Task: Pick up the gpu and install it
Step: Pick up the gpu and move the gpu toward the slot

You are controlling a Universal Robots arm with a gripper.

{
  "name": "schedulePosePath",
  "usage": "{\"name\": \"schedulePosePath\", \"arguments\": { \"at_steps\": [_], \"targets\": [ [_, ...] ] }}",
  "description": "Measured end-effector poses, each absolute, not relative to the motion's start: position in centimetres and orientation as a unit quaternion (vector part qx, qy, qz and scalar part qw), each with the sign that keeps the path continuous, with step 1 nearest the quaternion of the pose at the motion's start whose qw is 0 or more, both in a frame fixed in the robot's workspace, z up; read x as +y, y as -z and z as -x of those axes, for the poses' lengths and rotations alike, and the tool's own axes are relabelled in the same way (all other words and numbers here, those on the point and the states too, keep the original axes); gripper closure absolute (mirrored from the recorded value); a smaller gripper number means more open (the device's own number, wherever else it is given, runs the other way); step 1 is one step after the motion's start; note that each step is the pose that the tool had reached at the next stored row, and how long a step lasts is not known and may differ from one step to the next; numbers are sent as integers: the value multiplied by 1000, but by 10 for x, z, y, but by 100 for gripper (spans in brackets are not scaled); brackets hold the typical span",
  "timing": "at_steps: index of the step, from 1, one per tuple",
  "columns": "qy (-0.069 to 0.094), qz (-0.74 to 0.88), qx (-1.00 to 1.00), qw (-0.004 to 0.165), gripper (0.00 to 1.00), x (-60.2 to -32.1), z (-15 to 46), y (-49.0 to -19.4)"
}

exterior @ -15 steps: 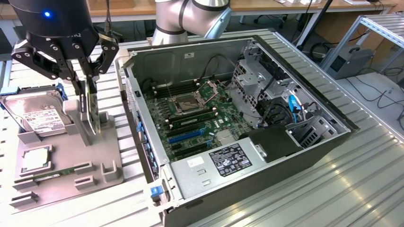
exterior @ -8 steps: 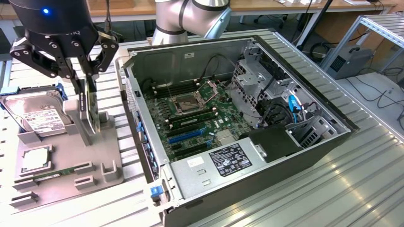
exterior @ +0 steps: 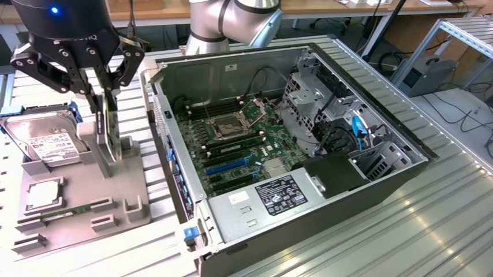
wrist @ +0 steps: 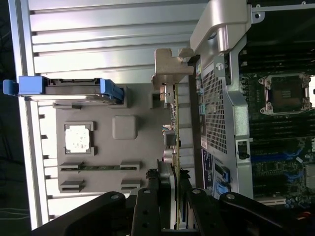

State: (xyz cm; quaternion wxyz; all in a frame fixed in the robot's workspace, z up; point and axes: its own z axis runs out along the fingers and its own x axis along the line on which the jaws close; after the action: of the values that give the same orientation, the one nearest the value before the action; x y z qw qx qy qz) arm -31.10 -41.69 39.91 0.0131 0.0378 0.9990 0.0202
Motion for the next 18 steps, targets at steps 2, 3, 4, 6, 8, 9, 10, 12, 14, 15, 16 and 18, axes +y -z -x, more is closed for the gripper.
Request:
{"name": "schedulePosePath", "arguments": {
  "at_steps": [2,3,4,6,8,9,10,12,14,15,16,18],
  "targets": [
    [-20,-38,999,13,73,-417,311,-400],
    [-20,-38,999,13,73,-417,311,-400],
    [-20,-38,999,13,73,-417,311,-401],
    [-20,-38,999,13,73,-417,311,-401],
    [-20,-38,999,13,73,-417,311,-402],
    [-20,-38,999,13,73,-417,311,-403],
    [-20,-38,999,13,73,-417,311,-403],
    [-20,-38,999,13,73,-417,311,-404],
    [-20,-38,999,13,73,-417,311,-405],
    [-20,-38,999,13,73,-417,311,-406],
    [-20,-38,999,13,73,-417,311,-406],
    [-20,-38,999,13,73,-417,311,-406]
  ]
}}
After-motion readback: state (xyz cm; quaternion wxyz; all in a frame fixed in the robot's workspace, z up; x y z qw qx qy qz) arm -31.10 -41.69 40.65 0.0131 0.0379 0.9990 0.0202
